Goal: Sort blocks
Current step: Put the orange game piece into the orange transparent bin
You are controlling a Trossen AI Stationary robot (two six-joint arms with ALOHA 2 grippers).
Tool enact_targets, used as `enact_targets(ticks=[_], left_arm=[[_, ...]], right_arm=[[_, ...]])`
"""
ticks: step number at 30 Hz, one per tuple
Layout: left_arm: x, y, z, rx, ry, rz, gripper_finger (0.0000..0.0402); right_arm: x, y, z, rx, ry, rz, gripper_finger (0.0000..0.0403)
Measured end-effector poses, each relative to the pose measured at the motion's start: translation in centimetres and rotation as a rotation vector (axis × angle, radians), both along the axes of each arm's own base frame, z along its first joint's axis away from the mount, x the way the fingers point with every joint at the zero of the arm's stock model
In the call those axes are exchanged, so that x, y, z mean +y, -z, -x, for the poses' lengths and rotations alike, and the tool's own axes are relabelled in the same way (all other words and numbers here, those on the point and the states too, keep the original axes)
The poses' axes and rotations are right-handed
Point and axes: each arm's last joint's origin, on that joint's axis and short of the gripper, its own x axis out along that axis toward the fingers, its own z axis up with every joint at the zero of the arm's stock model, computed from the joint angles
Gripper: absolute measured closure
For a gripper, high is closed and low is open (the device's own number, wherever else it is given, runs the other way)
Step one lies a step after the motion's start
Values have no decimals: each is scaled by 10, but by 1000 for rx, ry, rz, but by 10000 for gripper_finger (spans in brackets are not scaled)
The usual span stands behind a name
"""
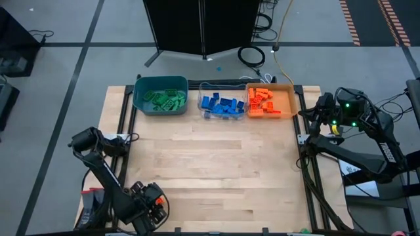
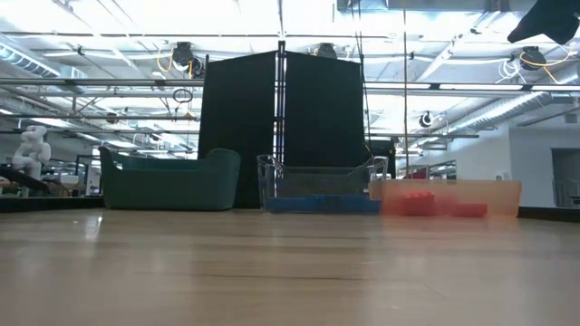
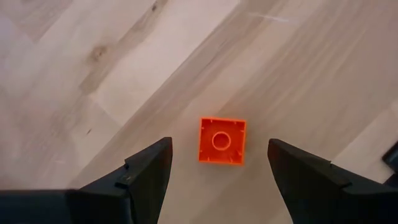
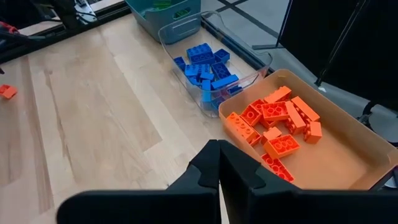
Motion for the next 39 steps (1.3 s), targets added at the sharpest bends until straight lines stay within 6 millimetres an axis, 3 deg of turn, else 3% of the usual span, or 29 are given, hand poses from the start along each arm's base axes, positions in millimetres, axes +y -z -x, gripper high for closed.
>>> enact_targets(ticks=[26,39], left_arm=[[-9,36,-8,114,44,-22,135],[1,37,-22,124,116,-43,135]], right_arm=[[0,0,0,12,-18,23,403],[0,0,0,18,-25,32,403]])
